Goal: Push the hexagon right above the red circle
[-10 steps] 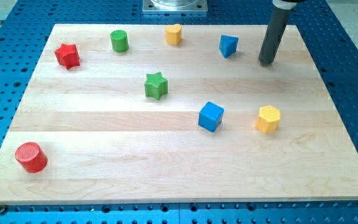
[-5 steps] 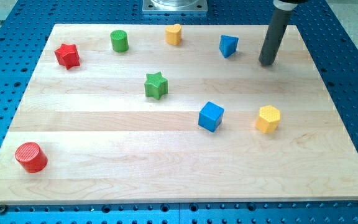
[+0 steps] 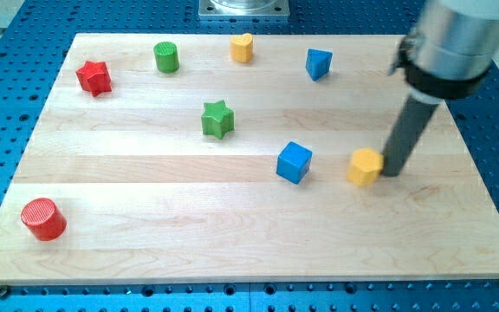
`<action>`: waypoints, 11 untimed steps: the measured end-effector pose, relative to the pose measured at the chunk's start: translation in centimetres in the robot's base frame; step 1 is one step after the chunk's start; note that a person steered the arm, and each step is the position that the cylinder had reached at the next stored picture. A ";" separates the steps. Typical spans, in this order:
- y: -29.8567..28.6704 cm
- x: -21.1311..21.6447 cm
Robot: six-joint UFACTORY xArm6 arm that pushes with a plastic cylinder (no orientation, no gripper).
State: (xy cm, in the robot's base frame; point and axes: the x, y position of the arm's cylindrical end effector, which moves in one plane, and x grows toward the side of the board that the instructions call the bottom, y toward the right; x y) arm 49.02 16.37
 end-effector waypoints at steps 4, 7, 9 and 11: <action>-7.5 3.7; -6.2 8.1; -16.5 9.9; -5.3 7.8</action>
State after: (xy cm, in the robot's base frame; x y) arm 56.82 11.11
